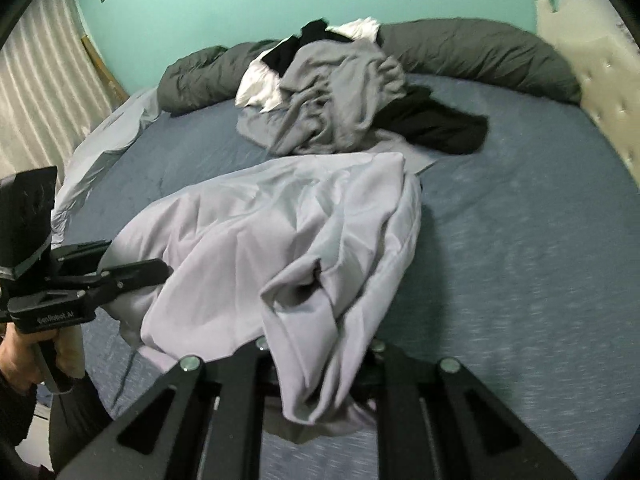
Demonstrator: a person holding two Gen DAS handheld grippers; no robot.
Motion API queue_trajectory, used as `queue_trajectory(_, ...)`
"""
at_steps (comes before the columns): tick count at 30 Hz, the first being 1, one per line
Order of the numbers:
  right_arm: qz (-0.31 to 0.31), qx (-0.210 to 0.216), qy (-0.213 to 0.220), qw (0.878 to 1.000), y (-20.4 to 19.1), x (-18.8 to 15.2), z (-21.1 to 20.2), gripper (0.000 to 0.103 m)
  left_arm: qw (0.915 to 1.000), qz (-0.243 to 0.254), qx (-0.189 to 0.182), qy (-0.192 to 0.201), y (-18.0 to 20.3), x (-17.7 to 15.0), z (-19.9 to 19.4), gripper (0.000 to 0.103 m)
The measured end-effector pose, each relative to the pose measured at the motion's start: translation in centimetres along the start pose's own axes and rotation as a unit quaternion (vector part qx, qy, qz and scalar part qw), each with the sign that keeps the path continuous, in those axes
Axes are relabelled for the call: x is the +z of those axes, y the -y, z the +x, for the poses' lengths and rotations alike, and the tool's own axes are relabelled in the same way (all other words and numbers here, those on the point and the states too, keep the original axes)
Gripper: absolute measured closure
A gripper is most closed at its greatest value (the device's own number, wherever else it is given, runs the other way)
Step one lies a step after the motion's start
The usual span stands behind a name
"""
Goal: Fold clothes
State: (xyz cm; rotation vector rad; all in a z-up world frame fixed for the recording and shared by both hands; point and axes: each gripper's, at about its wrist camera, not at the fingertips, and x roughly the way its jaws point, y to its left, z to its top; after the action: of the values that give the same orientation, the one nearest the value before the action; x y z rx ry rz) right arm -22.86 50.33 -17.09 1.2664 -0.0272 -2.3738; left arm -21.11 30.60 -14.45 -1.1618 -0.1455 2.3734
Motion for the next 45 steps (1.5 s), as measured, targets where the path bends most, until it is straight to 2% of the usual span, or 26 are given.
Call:
queue_trajectory(8, 0.009, -0.051, 0.026, 0.998, 8.5, 0.4, -8.4, 0.091, 0.9984, 0.043, -0.034, 0.012, 9.4, 5.9, 4.0, 0.067)
queue_trajectory(14, 0.013, -0.088, 0.044, 0.995, 15.0, 1.5, -13.2, 0.091, 0.9957, 0.065, -0.064, 0.019, 16.1, 10.3, 7.8, 0.067)
queue_trajectory(23, 0.014, -0.148, 0.081, 0.986, 24.1, 5.4, -21.1, 0.091, 0.9882, 0.102, -0.102, 0.053, 25.6, 18.6, 11.2, 0.067)
queue_trajectory(27, 0.004, -0.175, 0.099, 0.980, 27.6, 7.1, -23.6, 0.091, 0.9854, 0.107, -0.110, 0.074, 28.4, 21.0, 13.3, 0.067)
queue_trajectory(32, -0.013, -0.207, 0.106, 0.973, 31.4, 7.8, -24.0, 0.091, 0.9828, 0.114, -0.109, 0.097, 31.2, 22.0, 17.0, 0.067)
queue_trajectory(36, -0.021, -0.229, 0.110, 0.967, 34.3, 7.4, -23.2, 0.091, 0.9823, 0.103, -0.118, 0.102, 32.6, 21.6, 20.2, 0.067)
queue_trajectory(40, -0.026, -0.242, 0.106, 0.964, 36.7, 5.7, -22.0, 0.091, 0.9831, 0.101, -0.120, 0.094, 33.5, 19.9, 23.5, 0.067)
queue_trajectory(45, 0.002, -0.238, 0.073, 0.968, 40.0, 1.7, -18.7, 0.091, 0.9878, 0.086, -0.117, 0.057, 34.4, 15.6, 28.1, 0.067)
